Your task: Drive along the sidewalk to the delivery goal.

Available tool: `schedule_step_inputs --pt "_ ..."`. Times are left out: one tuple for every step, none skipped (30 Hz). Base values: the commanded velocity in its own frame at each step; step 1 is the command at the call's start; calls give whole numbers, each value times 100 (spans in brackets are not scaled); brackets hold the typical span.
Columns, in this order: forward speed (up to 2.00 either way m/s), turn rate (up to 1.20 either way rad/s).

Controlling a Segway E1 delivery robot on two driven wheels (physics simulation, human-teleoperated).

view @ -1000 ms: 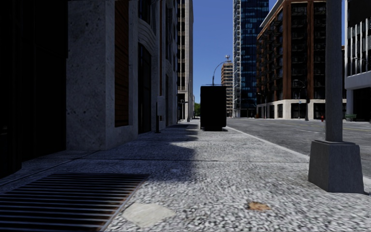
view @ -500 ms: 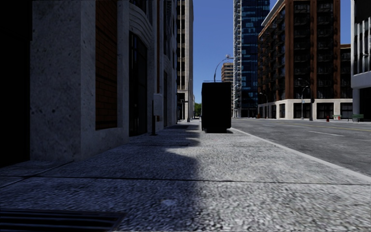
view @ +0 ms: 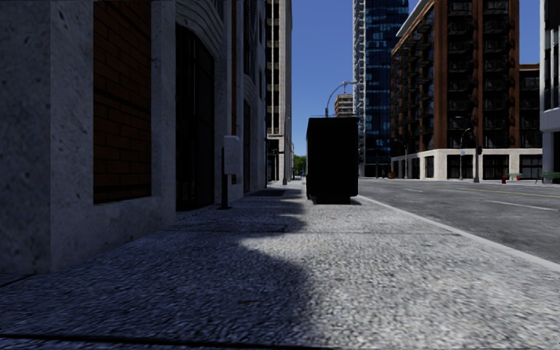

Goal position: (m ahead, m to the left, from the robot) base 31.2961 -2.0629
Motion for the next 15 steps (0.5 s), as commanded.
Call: schedule_step_inputs --pt "200 0" --pt "200 0" --pt "200 0" --pt "200 0" --pt "200 0" --pt "200 0" --pt "200 0" --pt "200 0" --pt "200 0" --pt "200 0" --pt "200 0" --pt "200 0" --pt "200 0" --pt "200 0" --pt "200 0"
